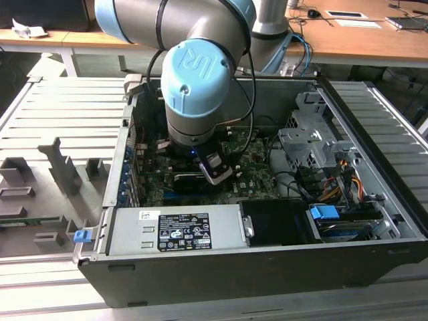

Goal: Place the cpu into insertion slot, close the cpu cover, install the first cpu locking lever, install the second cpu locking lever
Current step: 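Install the second cpu locking lever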

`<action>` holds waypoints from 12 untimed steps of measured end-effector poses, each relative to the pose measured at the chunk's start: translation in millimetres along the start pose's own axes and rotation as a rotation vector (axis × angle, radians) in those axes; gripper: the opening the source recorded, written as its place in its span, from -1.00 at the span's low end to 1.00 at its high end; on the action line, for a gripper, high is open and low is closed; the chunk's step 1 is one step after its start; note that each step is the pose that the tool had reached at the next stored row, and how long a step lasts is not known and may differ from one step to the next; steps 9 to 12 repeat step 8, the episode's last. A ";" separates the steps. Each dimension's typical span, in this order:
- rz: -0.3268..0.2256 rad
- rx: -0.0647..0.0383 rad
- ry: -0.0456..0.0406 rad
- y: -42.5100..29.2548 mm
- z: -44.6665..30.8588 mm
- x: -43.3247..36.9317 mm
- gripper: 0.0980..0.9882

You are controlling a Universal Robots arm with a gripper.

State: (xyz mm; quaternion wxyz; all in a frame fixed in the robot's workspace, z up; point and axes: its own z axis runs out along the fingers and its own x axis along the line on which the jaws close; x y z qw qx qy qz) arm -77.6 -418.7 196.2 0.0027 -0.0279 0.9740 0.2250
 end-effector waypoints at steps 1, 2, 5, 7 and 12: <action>0.000 0.000 -0.0001 0.6 -1.2 0.0 -0.98; 0.000 0.000 -0.0001 1.2 -2.4 -0.1 -0.98; 0.000 0.000 0.0000 2.4 -4.8 -0.1 -0.98; 0.000 0.000 -0.0001 2.6 -5.0 -0.1 -0.98; 0.000 0.000 -0.0002 2.6 -5.0 -0.1 -0.98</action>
